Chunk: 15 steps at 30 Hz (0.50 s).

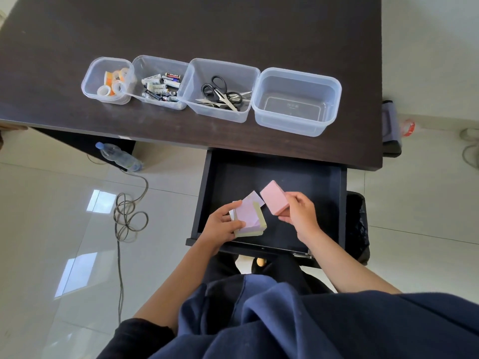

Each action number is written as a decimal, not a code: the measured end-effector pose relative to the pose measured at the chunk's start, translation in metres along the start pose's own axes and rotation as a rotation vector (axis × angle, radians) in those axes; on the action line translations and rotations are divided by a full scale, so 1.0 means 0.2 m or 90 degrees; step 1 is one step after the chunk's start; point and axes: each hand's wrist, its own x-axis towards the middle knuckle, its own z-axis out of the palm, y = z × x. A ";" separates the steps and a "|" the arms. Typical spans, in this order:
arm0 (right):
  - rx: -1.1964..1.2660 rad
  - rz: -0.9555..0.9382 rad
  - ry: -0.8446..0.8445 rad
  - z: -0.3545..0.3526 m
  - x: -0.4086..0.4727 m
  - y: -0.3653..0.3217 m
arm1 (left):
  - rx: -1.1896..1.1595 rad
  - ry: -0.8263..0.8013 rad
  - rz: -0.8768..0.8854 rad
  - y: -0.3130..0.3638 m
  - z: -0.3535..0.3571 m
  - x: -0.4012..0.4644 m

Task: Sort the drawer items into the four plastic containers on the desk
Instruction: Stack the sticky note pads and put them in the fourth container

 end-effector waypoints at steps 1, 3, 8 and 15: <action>0.010 0.015 -0.016 0.01 -0.01 0.00 | 0.007 0.000 -0.001 0.00 0.01 0.00; 0.014 0.024 -0.042 0.03 -0.04 -0.01 | 0.006 0.001 0.001 0.00 0.04 0.02; -0.040 -0.003 -0.047 0.08 -0.10 -0.03 | 0.013 -0.002 0.034 0.01 0.07 0.02; -0.176 -0.064 -0.088 0.07 -0.12 -0.02 | -0.019 0.004 0.041 0.02 0.06 0.04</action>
